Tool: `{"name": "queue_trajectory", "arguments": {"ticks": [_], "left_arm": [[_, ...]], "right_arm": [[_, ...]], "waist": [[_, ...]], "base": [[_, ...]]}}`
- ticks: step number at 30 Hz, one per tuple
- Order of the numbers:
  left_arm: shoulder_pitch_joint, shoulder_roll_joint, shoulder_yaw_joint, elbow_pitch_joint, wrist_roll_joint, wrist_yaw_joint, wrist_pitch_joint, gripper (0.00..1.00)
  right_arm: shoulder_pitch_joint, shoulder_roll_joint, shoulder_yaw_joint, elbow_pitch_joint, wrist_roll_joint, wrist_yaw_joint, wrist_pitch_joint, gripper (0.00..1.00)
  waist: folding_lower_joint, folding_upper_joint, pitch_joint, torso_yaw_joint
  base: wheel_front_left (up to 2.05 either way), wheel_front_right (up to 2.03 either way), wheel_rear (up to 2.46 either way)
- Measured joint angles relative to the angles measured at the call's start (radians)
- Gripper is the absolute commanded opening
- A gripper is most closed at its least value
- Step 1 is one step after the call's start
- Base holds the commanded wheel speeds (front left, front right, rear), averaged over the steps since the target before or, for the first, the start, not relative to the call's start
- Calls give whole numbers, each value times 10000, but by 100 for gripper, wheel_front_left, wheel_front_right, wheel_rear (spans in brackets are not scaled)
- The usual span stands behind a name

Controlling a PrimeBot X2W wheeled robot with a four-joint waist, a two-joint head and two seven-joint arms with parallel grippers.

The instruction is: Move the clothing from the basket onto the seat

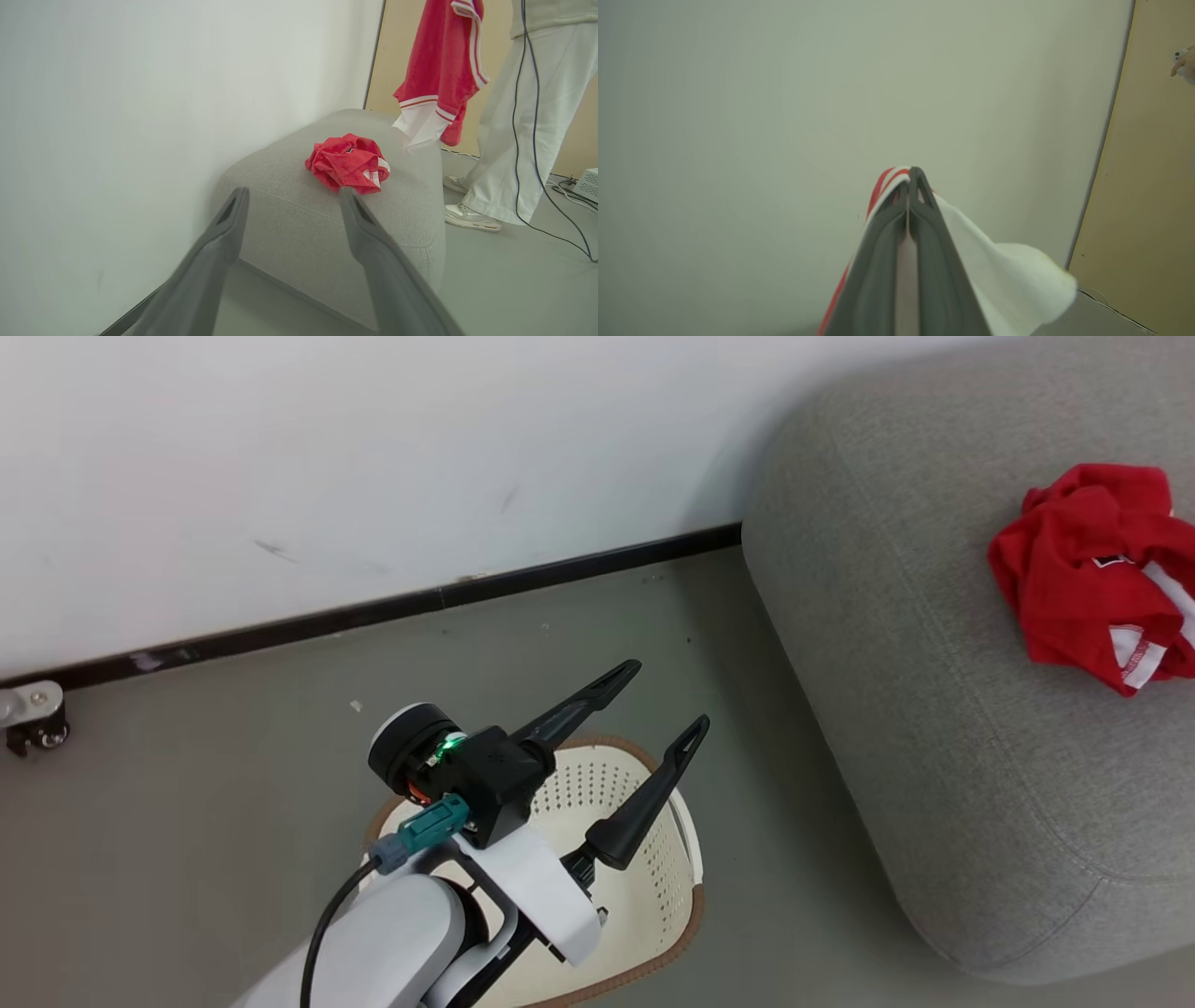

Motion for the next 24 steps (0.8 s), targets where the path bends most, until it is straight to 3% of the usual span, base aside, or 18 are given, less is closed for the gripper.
{"name": "queue_trajectory", "arguments": {"ticks": [10, 19, 24], "left_arm": [[-416, 88, -123, -299, 171, 42, 297, 100], [-806, 84, -215, -479, 412, 40, 543, 100], [-948, 84, -215, -529, 508, 40, 545, 100]], "right_arm": [[-57, 198, 194, 648, -539, 0, -284, 0], [856, 1544, 311, 1881, -746, 0, -815, 0], [1380, 1950, 65, 2583, -786, 0, -1007, 0]], "waist": [[0, 0, 798, 290], [0, 0, 1462, 509], [0, 0, 1714, 612]], "base": [[0, 0, 0], [0, 0, 0], [0, 0, 0]]}}
